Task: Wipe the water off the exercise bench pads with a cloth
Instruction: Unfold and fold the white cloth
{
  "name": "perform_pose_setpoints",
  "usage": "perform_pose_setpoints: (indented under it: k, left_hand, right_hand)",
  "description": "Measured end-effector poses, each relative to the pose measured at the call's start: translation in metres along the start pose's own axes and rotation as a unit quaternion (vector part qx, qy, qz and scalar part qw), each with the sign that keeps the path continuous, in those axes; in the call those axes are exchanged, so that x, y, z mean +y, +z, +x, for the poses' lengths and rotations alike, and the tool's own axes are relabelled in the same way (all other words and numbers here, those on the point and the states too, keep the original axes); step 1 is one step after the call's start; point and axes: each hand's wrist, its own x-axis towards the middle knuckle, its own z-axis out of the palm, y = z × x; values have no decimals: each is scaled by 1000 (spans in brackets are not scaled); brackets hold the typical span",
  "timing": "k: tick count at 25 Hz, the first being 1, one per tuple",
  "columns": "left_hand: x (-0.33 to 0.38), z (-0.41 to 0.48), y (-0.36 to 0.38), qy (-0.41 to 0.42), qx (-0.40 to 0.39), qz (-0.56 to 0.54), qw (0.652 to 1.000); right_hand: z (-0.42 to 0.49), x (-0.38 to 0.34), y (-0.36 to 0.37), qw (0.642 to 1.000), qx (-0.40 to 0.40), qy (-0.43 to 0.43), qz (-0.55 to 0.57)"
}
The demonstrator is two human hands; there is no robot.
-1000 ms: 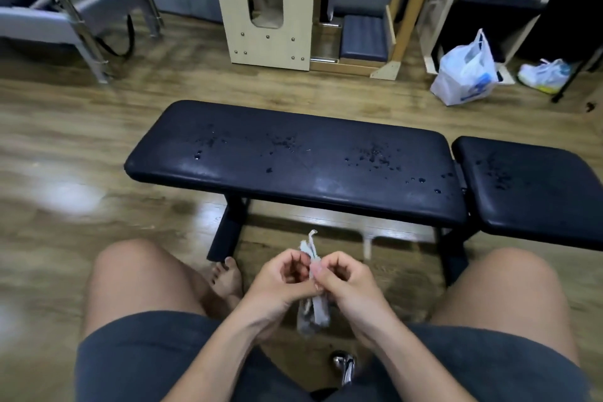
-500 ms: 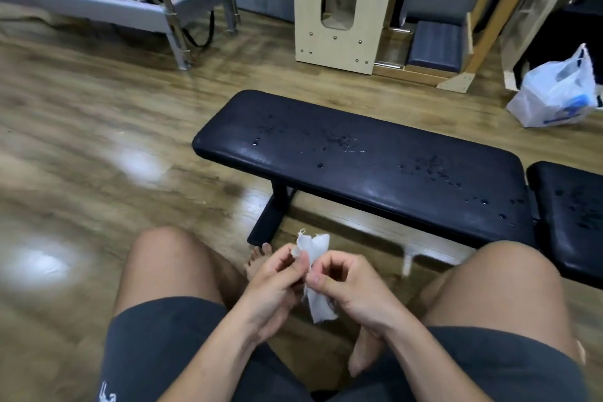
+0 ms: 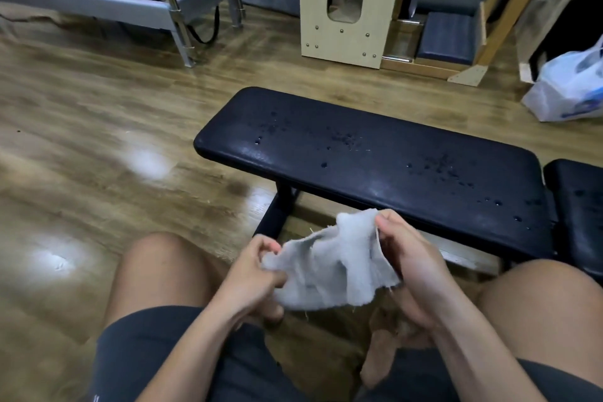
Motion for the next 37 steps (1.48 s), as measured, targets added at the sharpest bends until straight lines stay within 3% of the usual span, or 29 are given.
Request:
perform_pose_setpoints:
  k: [2, 4, 7, 10, 12, 15, 18, 20, 22, 24, 26, 29, 31, 34, 37]
  left_hand:
    - [8, 1, 19, 35, -158, 16, 987]
    - [20, -2, 42, 54, -256, -12, 965]
    - [31, -3, 62, 100, -246, -58, 962]
    - [37, 3, 67, 69, -196, -178, 962]
    - [36, 11, 66, 72, -141, -158, 975]
    - [30, 17, 61, 59, -100, -140, 983]
    - [21, 19, 53, 53, -24, -144, 988]
    - [16, 22, 48, 51, 34, -90, 994]
    - [10, 24, 44, 74, 22, -27, 997]
    - [7, 27, 42, 119, 4, 51, 992]
    - [9, 25, 41, 176, 46, 173, 968]
    - [20, 20, 34, 246, 79, 255, 932]
    - [33, 18, 23, 270, 29, 226, 936]
    - [65, 16, 8, 299, -47, 193, 933]
    - [101, 16, 5, 288, -51, 147, 945]
  right_hand:
    - [-1, -12, 2, 997, -59, 34, -42]
    - [0, -22, 0, 994, -69, 86, -1]
    - [1, -22, -22, 972, -12, 142, 187]
    - [-5, 7, -41, 924, 44, 197, 324]
    - [-7, 27, -38, 943, 29, 209, 259]
    - [3, 33, -34, 987, 98, 111, 58]
    - [8, 32, -36, 991, 127, 22, -44]
    - [8, 37, -38, 979, 154, -7, -132]
    - [10, 41, -40, 968, 188, -10, -164]
    - [12, 43, -42, 974, 160, -19, -162]
    - [12, 45, -43, 953, 113, -58, -275]
    - [12, 44, -42, 854, 128, -162, -477]
    - [8, 32, -40, 834, 128, -208, -495]
    - [3, -1, -25, 888, 76, -200, -408]
    - [10, -27, -3, 911, 69, -207, -351]
